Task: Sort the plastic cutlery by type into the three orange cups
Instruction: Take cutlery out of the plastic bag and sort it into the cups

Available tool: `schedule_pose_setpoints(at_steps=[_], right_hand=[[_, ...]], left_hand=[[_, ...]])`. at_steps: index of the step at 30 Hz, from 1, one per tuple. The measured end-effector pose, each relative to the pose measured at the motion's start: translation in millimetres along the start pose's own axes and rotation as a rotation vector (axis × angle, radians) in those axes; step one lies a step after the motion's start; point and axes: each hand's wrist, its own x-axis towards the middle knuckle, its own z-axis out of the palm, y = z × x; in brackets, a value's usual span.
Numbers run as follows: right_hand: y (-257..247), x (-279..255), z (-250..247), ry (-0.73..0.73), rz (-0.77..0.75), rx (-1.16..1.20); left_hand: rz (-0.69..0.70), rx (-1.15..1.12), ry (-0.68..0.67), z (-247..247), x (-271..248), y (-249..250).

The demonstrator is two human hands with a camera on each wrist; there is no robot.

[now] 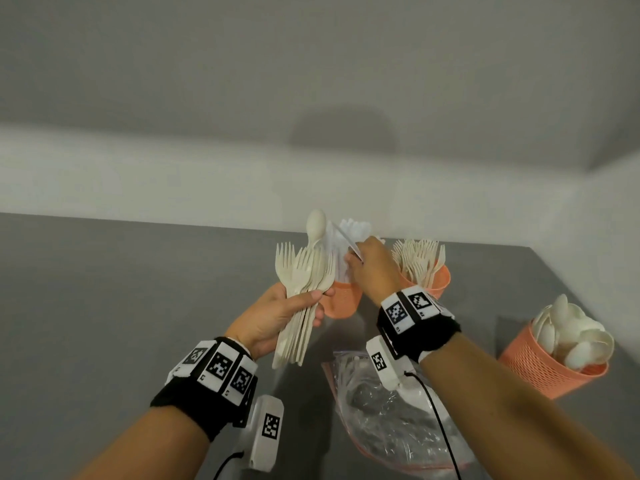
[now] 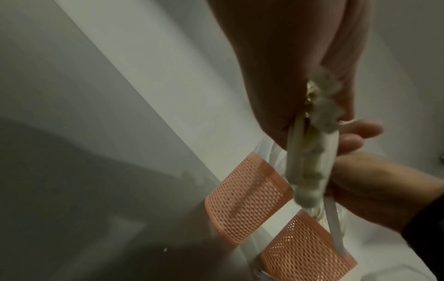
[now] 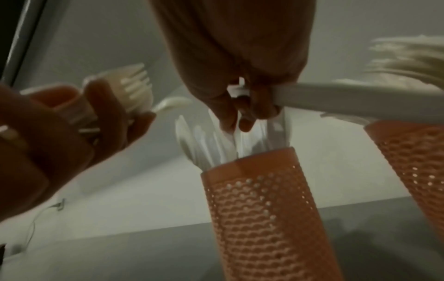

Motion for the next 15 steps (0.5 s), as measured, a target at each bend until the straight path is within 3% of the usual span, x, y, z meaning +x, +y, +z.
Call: schedule_pose_setpoints(at_steps=[2,7,9,13,15], right_hand=[[-5,3,-3,0.006,-0.034,0.022],[-33,7,-28,0.241,-0.120,0.715],[-30,7,-21,0.212,-0.098,0.725],[-10,3,-3,-0.016,0.045,0.551],[-11,-1,-5,0.059,-0.042,0.545]], left_hand=[[0.004,0.014,-0.010,1,0,1],[0.032,0.032,-0.039,3,0,2],[0.038,0.022,-0.060,6,0,2],[0.057,0.051,-0.057,8,-1,3],[0.069,0.062,-0.022,7,1,2]])
